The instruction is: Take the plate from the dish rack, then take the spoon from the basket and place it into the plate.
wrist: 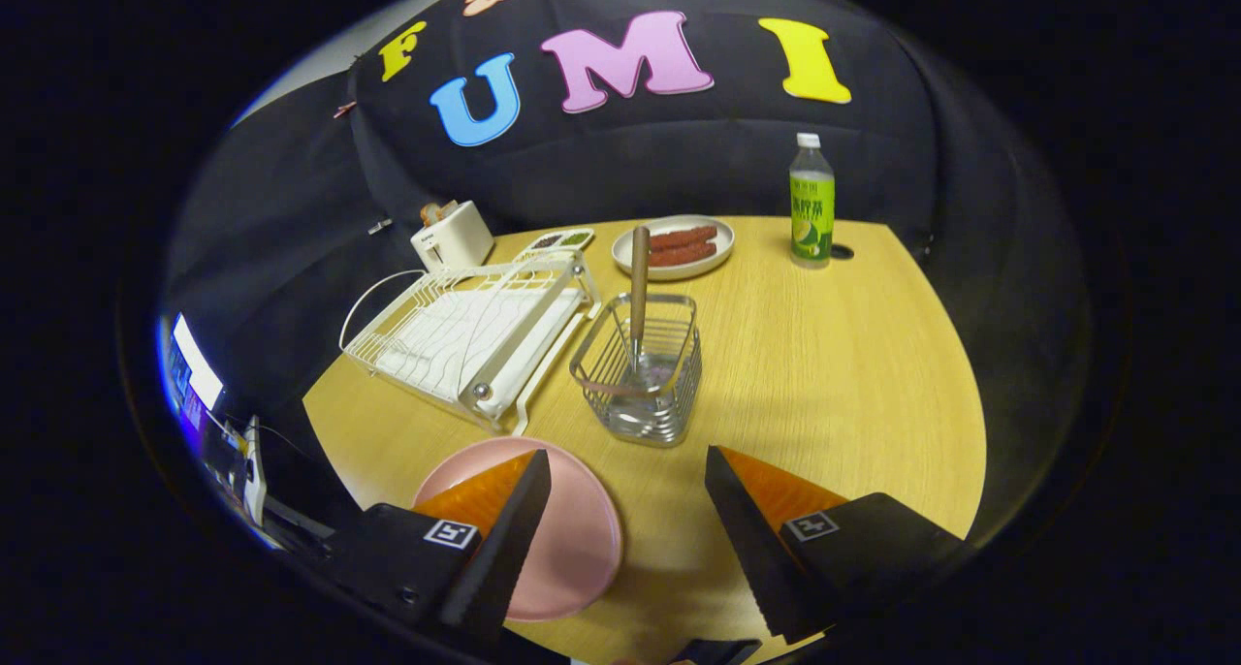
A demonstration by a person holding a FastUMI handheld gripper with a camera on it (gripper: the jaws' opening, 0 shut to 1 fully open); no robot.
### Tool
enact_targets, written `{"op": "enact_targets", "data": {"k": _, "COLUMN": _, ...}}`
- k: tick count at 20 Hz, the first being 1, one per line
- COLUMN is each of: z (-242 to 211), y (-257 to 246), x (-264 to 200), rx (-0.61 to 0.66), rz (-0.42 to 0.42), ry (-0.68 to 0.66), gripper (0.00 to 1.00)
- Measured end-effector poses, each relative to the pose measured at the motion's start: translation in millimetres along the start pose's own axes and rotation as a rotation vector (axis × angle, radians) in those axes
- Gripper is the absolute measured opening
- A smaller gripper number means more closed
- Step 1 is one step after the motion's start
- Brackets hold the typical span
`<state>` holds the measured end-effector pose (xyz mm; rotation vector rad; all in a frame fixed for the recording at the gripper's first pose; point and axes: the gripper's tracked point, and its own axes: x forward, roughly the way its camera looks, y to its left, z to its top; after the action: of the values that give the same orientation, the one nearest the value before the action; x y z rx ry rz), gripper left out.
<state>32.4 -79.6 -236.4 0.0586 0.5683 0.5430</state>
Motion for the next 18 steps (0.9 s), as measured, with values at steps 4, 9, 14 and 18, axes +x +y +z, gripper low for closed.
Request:
{"op": "enact_targets", "data": {"k": 4, "z": 58, "y": 3, "x": 8, "rx": -0.071, "rz": -0.041, "ry": -0.16, "gripper": 0.98}}
{"op": "enact_targets", "data": {"k": 9, "z": 102, "y": -6, "x": 48, "rx": -0.081, "rz": -0.088, "ry": -0.195, "gripper": 0.98}}
{"op": "enact_targets", "data": {"k": 14, "z": 115, "y": -14, "x": 95, "rx": -0.072, "rz": -0.118, "ry": -0.17, "gripper": 0.98}}
{"op": "enact_targets", "data": {"k": 18, "z": 109, "y": -17, "x": 131, "rx": -0.046, "rz": -0.116, "ry": -0.114, "gripper": 0.92}}
